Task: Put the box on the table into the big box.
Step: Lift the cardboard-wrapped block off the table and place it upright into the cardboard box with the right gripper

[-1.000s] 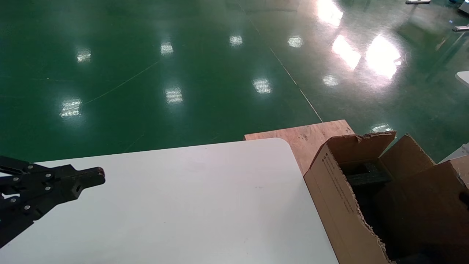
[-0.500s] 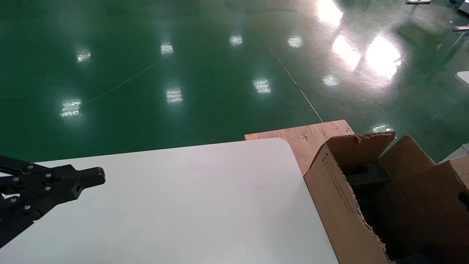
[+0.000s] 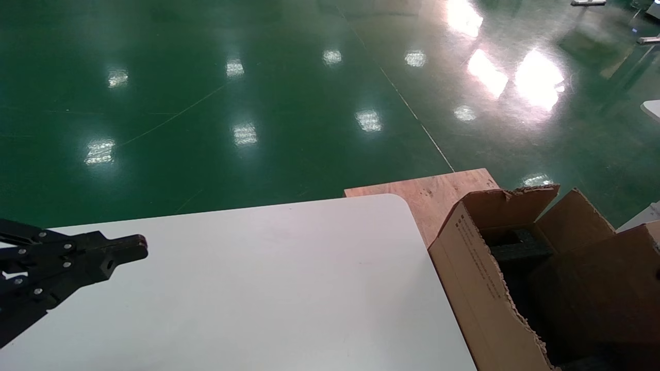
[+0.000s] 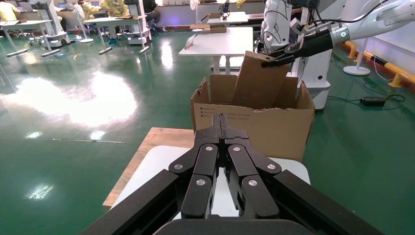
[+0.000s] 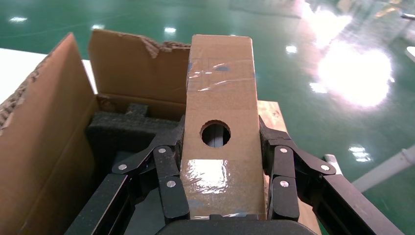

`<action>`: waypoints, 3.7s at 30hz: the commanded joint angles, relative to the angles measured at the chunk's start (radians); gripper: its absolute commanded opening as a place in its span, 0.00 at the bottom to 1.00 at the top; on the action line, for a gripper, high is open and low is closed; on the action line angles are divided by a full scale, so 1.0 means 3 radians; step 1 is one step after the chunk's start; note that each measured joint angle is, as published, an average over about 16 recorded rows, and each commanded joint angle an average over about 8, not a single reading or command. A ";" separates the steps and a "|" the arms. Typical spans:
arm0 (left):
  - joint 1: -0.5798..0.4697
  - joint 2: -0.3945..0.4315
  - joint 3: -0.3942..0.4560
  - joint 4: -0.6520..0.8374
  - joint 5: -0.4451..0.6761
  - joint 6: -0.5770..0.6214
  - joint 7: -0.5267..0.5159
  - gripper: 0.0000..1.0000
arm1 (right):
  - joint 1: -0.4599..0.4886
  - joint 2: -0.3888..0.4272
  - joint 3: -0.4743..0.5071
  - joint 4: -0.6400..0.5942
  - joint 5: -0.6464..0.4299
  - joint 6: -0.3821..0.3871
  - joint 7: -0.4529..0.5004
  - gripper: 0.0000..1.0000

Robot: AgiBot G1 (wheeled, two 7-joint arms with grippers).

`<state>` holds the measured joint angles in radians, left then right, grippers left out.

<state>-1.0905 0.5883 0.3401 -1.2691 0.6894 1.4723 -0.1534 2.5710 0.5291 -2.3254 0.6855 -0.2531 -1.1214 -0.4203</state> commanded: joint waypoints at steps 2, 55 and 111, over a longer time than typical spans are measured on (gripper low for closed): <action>0.0000 0.0000 0.0000 0.0000 0.0000 0.0000 0.0000 0.00 | 0.0039 -0.0010 -0.0008 -0.0053 0.0016 0.0025 0.0019 0.00; -0.0001 -0.0001 0.0003 0.0000 -0.0002 -0.0001 0.0002 0.00 | 0.1008 -0.0033 -0.0923 -0.0719 -0.0168 -0.0056 0.0065 0.00; -0.0001 -0.0002 0.0005 0.0002 -0.0004 -0.0003 0.0003 1.00 | 0.1036 -0.0063 -0.1359 -0.0602 0.0032 0.0204 -0.0043 1.00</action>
<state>-1.0907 0.5876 0.3415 -1.2687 0.6883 1.4714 -0.1526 2.8822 0.5101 -2.7330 0.5055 -0.2427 -1.0610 -0.4333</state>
